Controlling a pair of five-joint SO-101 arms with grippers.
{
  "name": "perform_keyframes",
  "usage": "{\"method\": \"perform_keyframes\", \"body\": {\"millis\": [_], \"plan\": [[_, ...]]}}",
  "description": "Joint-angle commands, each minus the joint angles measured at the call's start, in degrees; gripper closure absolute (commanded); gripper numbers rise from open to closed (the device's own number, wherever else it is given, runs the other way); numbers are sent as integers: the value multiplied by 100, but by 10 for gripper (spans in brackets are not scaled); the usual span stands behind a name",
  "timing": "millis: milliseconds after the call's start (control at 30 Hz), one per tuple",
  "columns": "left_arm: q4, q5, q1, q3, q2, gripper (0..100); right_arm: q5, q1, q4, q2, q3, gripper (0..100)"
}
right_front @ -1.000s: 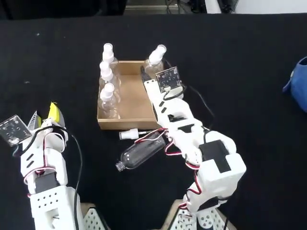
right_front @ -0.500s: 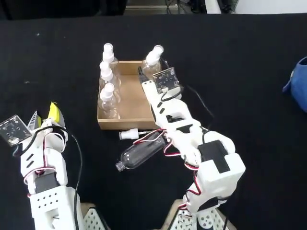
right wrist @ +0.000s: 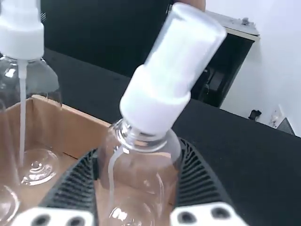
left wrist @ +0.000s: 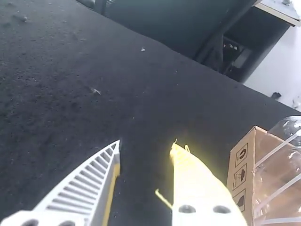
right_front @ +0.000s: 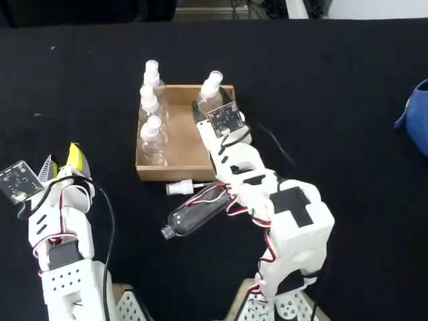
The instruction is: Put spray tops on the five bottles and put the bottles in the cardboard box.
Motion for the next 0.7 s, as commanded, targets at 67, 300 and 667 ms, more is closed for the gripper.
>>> {"method": "perform_keyframes", "body": {"millis": [67, 300, 667], "plan": [[18, 44, 110, 145, -26, 960, 26, -97, -97, -48, -303, 928], [18, 44, 110, 145, -26, 960, 62, -97, -141, -66, -242, 815], [18, 44, 110, 145, -26, 960, 26, -97, -79, -391, -163, 792]]}}
